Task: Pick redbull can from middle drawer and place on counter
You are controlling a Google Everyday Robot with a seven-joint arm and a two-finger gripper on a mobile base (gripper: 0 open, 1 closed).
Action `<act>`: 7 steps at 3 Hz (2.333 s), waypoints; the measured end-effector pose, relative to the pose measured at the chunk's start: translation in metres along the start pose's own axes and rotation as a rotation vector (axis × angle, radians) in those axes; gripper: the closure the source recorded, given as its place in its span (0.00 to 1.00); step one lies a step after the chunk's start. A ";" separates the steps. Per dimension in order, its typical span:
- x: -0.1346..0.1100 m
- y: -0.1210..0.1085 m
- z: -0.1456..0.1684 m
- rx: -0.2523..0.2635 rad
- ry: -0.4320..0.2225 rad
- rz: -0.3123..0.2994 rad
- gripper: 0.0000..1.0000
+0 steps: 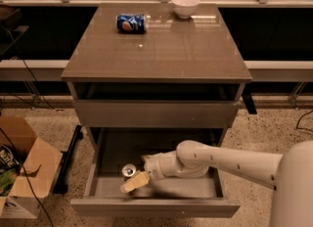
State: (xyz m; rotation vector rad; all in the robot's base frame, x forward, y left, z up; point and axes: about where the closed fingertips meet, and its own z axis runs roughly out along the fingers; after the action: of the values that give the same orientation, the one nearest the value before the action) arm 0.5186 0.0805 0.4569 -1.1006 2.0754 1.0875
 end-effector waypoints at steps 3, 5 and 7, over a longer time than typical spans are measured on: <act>-0.006 0.005 0.004 -0.006 -0.017 0.035 0.81; -0.084 0.028 -0.154 0.105 0.004 -0.064 1.00; -0.181 0.055 -0.287 0.176 0.069 -0.215 1.00</act>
Offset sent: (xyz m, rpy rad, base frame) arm 0.0115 0.0293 -0.0200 0.0552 0.0559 0.0048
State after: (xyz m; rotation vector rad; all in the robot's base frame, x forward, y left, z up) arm 0.5393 -0.0698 0.7649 -1.2536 2.0059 0.7587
